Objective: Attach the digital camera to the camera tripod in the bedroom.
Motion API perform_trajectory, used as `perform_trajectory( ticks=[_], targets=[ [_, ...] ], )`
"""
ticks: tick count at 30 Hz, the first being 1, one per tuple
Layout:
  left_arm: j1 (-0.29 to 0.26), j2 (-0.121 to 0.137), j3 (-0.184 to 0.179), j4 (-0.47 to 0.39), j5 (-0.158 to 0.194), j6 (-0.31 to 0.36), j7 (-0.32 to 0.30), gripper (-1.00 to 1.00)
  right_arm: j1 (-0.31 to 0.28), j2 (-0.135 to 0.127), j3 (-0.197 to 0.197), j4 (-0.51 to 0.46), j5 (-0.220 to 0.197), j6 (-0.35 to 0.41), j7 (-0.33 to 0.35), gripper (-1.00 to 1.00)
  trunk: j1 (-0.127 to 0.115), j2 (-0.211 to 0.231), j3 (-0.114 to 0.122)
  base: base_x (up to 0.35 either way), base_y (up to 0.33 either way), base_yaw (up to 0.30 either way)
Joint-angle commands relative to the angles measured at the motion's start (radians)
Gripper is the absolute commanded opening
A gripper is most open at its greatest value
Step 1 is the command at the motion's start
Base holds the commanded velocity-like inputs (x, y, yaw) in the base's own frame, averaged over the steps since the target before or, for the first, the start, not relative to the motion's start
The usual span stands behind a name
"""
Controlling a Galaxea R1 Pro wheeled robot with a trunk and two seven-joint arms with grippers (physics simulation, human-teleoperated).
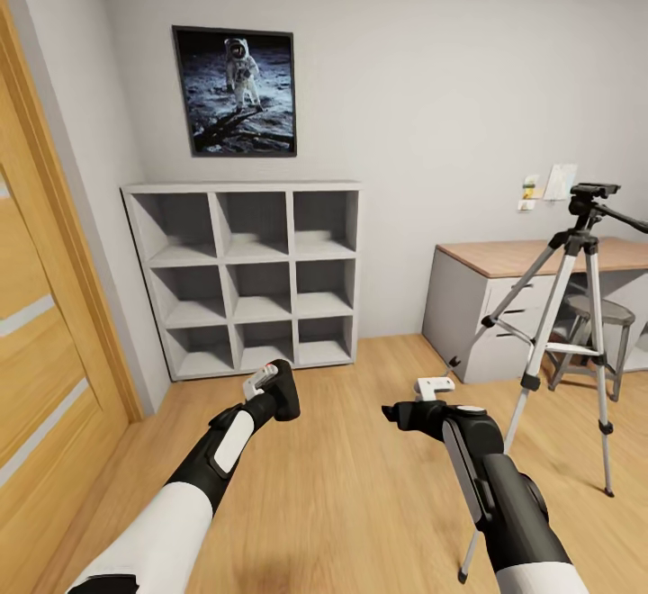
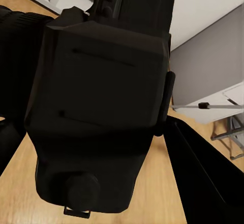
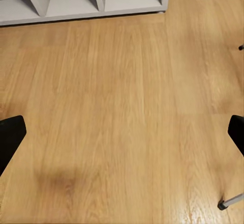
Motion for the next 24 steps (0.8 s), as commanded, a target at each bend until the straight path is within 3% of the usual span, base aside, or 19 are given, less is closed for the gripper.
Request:
perform_trajectory(
  ticks=[1, 24],
  targets=[
    [0.0, -0.001, 0.004, -0.002, 0.011, 0.007, 0.003, -1.0, -0.001, 0.001, -0.001, -0.001, 0.006, 0.004, 0.006, 1.0, -0.004, 0.007, 0.002, 0.0, 0.0, 0.0],
    [0.0, 0.0, 0.004, -0.001, 0.011, 0.007, 0.003, -1.0, -0.001, -0.001, -0.001, 0.0, 0.005, 0.001, 0.005, 1.0, -0.092, 0.168, 0.074, 0.0, 0.0, 0.0]
  ],
)
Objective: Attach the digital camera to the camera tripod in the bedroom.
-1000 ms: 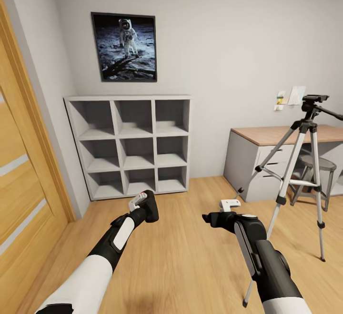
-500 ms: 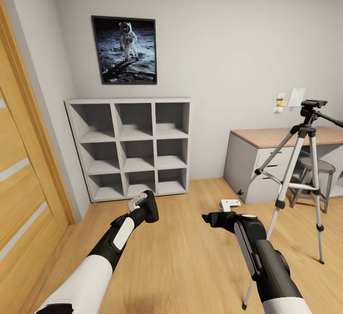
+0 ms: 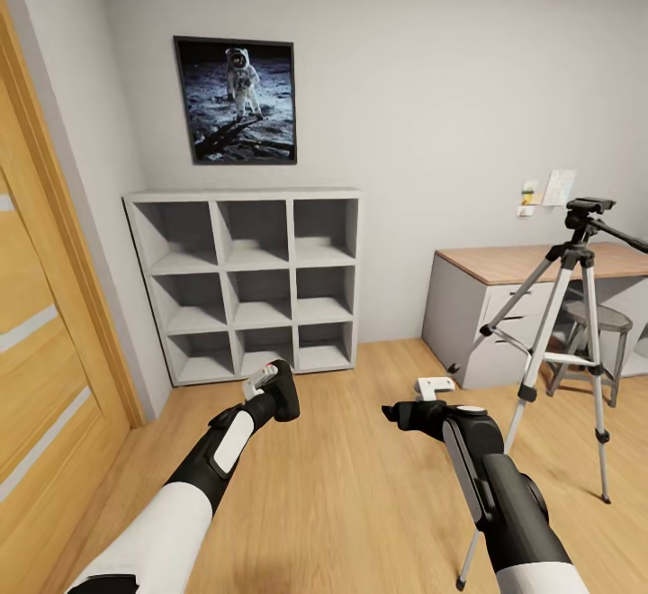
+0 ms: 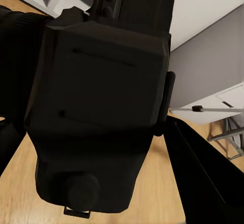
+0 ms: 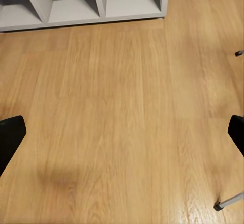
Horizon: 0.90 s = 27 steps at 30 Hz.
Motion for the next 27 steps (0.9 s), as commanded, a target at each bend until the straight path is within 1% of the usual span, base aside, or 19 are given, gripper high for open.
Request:
perform_trajectory(
  ticks=[1, 27],
  targets=[
    [0.0, -0.001, 0.004, -0.002, 0.011, 0.007, 0.003, -1.0, -0.001, 0.0, -0.001, -0.001, 0.006, 0.004, 0.006, 1.0, -0.004, 0.007, 0.002, 0.0, 0.0, 0.0],
    [0.0, 0.001, 0.004, 0.001, 0.011, 0.007, 0.003, -1.0, -0.001, -0.002, -0.001, -0.001, 0.006, 0.003, 0.006, 1.0, -0.104, 0.189, 0.084, 0.0, 0.0, 0.0]
  ],
)
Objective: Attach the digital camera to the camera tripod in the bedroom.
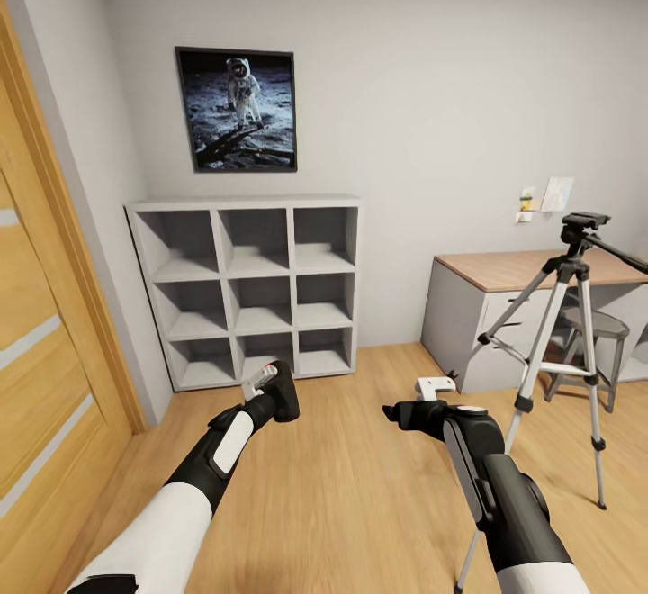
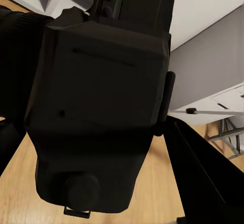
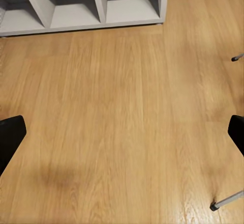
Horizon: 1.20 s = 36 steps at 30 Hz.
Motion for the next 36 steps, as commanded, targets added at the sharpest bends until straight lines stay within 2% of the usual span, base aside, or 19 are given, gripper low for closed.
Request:
perform_trajectory(
  ticks=[1, 36],
  targets=[
    [-0.001, -0.001, 0.004, -0.002, 0.011, 0.007, 0.003, -1.0, 0.0, 0.0, -0.001, -0.001, 0.006, 0.005, 0.005, 1.0, -0.004, 0.007, 0.002, 0.0, 0.0, 0.0],
    [-0.001, -0.001, 0.004, -0.001, 0.011, 0.008, 0.003, -1.0, -0.001, 0.0, -0.001, 0.0, 0.006, 0.0, 0.004, 1.0, -0.138, 0.252, 0.112, 0.0, 0.0, 0.0]
  ],
)
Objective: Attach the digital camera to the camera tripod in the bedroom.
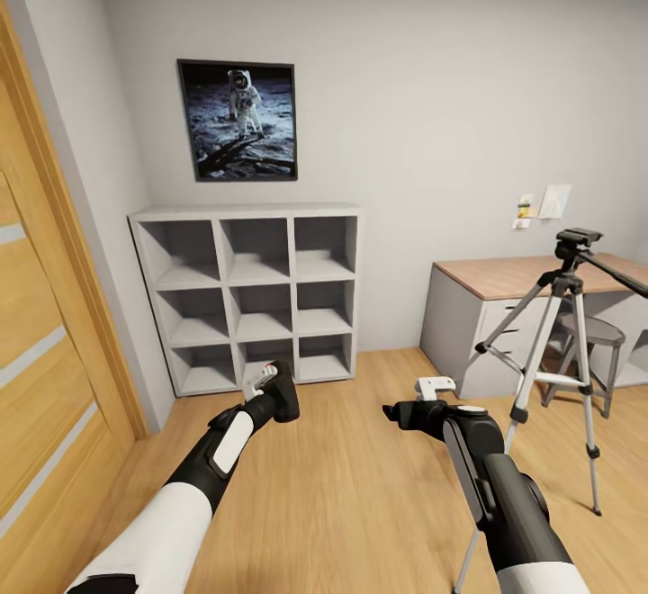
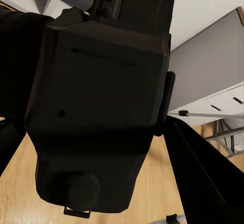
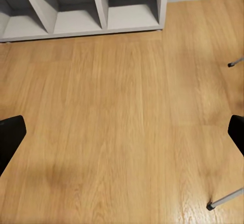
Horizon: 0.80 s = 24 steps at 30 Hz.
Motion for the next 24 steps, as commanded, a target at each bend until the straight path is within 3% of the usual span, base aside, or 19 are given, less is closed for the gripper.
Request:
perform_trajectory(
  ticks=[1, 24],
  targets=[
    [-0.001, -0.001, 0.004, -0.002, 0.011, 0.007, 0.003, -1.0, -0.001, 0.0, -0.001, -0.001, 0.006, 0.004, 0.006, 1.0, -0.004, 0.006, 0.002, 0.0, 0.0, 0.0],
    [0.0, 0.011, 0.004, -0.002, 0.022, 0.007, 0.003, -1.0, -0.001, 0.0, -0.001, -0.002, 0.007, 0.004, 0.006, 1.0, -0.092, 0.167, 0.074, 0.0, 0.0, 0.0]
  ],
)
